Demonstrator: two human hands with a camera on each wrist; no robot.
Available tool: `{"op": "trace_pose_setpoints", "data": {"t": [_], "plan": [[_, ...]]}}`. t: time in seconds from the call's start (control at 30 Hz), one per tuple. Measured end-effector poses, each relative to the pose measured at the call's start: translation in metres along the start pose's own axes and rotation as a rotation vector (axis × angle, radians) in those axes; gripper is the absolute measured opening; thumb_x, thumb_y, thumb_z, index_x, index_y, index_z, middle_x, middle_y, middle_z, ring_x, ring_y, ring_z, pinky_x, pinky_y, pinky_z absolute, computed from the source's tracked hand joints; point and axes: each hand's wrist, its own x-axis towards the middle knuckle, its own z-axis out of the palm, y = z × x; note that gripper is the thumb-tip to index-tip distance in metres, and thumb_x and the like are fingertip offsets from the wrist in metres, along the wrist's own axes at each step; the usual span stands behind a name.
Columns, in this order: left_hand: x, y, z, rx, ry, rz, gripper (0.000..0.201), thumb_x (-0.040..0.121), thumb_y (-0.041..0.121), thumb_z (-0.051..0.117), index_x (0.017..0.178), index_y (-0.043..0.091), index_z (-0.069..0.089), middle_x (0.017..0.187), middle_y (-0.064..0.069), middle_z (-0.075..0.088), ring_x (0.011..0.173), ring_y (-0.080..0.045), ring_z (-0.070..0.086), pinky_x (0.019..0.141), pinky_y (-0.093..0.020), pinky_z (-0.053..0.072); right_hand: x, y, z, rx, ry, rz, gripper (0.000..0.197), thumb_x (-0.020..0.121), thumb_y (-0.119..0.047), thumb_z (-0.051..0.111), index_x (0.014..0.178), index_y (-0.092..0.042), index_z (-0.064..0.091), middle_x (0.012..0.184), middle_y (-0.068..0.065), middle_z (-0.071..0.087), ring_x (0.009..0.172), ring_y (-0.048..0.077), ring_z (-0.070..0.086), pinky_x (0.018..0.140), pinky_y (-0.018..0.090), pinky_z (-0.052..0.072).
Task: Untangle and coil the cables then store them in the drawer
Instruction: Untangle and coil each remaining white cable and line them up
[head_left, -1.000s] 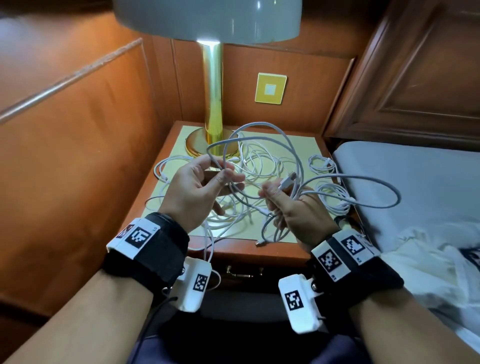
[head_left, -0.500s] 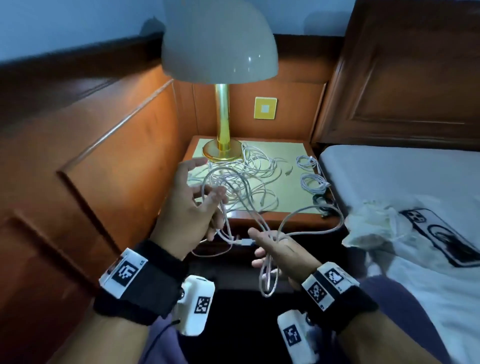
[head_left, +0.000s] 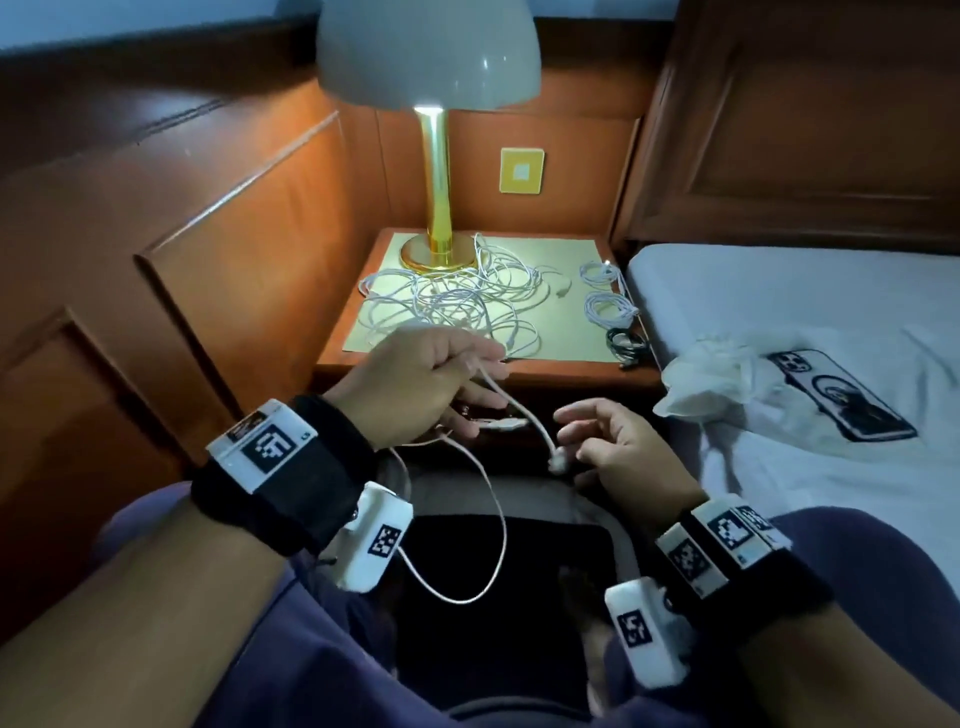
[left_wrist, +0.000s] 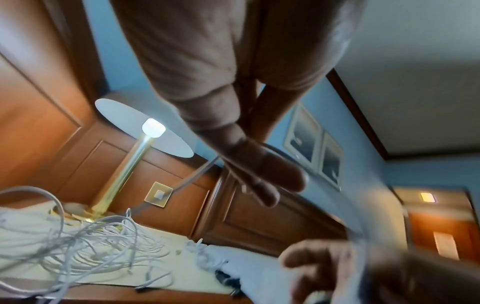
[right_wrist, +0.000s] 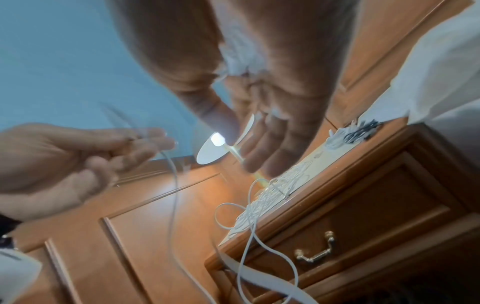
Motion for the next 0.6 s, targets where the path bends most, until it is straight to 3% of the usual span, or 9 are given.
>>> {"op": "trace_pose_setpoints", "data": {"t": [0.1, 0.23, 0.27, 0.33, 0.37, 0.43, 0.5, 0.57, 0.6], "plan": [[0.008, -0.028, 0.009, 0.13, -0.042, 0.046, 0.028, 0.103, 0.0, 0.045, 0.121, 0.008, 0.065, 0.112, -0.002, 0.073, 0.094, -0.011, 0.074, 0.064, -0.024, 0.06, -0.001, 0.001, -0.004, -0.058, 0.112, -0.048, 0.027, 0.084, -0.014, 0.052, 0.104, -0.027, 0.066, 0.102, 0.001, 0.066, 0.096, 0.02, 0.066, 0.077, 0.028, 0.049], [0.015, -0.059, 0.014, 0.249, 0.013, 0.168, 0.024, 0.099, -0.003, 0.052, 0.099, 0.011, 0.071, 0.086, 0.0, 0.077, 0.08, -0.009, 0.075, 0.066, -0.021, 0.057, 0.006, -0.02, 0.004, 0.003, -0.233, 0.05, 0.027, 0.1, -0.036, 0.047, 0.108, -0.022, 0.069, 0.094, -0.002, 0.075, 0.088, 0.008, 0.065, 0.076, 0.022, 0.047], [0.018, -0.065, 0.014, 0.276, 0.011, 0.209, 0.022, 0.098, -0.002, 0.054, 0.096, 0.011, 0.071, 0.082, 0.0, 0.076, 0.075, -0.01, 0.074, 0.067, -0.021, 0.057, 0.007, -0.019, 0.008, -0.059, -0.294, 0.041, 0.029, 0.101, -0.038, 0.048, 0.107, -0.02, 0.07, 0.091, 0.0, 0.074, 0.085, 0.011, 0.064, 0.079, 0.023, 0.048], [0.025, -0.075, 0.013, 0.38, 0.035, 0.3, 0.013, 0.098, 0.01, 0.061, 0.093, 0.015, 0.071, 0.073, 0.003, 0.072, 0.065, -0.011, 0.069, 0.067, -0.023, 0.055, 0.008, -0.016, 0.02, -0.057, -0.343, 0.014, 0.026, 0.102, -0.031, 0.05, 0.099, -0.012, 0.067, 0.07, 0.004, 0.064, 0.07, 0.023, 0.061, 0.078, 0.037, 0.052], [0.029, -0.08, 0.011, 0.461, 0.069, 0.348, 0.011, 0.098, 0.021, 0.062, 0.091, 0.017, 0.071, 0.071, 0.004, 0.07, 0.064, -0.012, 0.065, 0.067, -0.025, 0.053, 0.01, -0.016, 0.024, 0.017, -0.331, 0.043, 0.025, 0.104, -0.024, 0.047, 0.092, -0.01, 0.064, 0.06, 0.003, 0.052, 0.058, 0.023, 0.054, 0.068, 0.042, 0.051], [0.039, -0.086, 0.005, 0.611, 0.142, 0.412, 0.025, 0.096, 0.038, 0.056, 0.087, 0.018, 0.068, 0.077, 0.003, 0.063, 0.07, -0.015, 0.058, 0.068, -0.027, 0.047, 0.016, -0.023, 0.024, 0.284, -0.306, 0.184, 0.026, 0.104, -0.016, 0.043, 0.082, -0.011, 0.057, 0.053, -0.002, 0.03, 0.042, 0.013, 0.032, 0.053, 0.033, 0.04], [0.047, -0.092, 0.003, 0.64, 0.167, 0.444, 0.036, 0.097, 0.043, 0.049, 0.085, 0.014, 0.066, 0.083, 0.001, 0.058, 0.079, -0.017, 0.054, 0.074, -0.026, 0.043, 0.025, -0.036, 0.016, 0.584, -0.336, 0.281, 0.023, 0.1, -0.02, 0.043, 0.08, -0.015, 0.053, 0.053, -0.007, 0.02, 0.038, 0.007, 0.018, 0.045, 0.024, 0.033], [0.055, -0.09, 0.002, 0.543, 0.151, 0.302, 0.041, 0.1, 0.045, 0.046, 0.084, 0.013, 0.067, 0.084, 0.001, 0.064, 0.082, -0.016, 0.058, 0.078, -0.03, 0.045, 0.034, -0.042, 0.0, 0.814, -0.313, 0.292, 0.022, 0.097, -0.02, 0.044, 0.077, -0.016, 0.053, 0.052, -0.01, 0.017, 0.036, 0.005, 0.016, 0.039, 0.021, 0.029], [0.058, -0.09, 0.0, 0.392, 0.138, 0.181, 0.042, 0.102, 0.043, 0.048, 0.079, 0.012, 0.065, 0.076, 0.001, 0.066, 0.074, -0.015, 0.06, 0.075, -0.033, 0.046, 0.039, -0.042, -0.011, 0.923, -0.265, 0.284, 0.022, 0.096, -0.018, 0.043, 0.076, -0.016, 0.053, 0.051, -0.01, 0.017, 0.036, 0.004, 0.017, 0.038, 0.02, 0.026]]}}
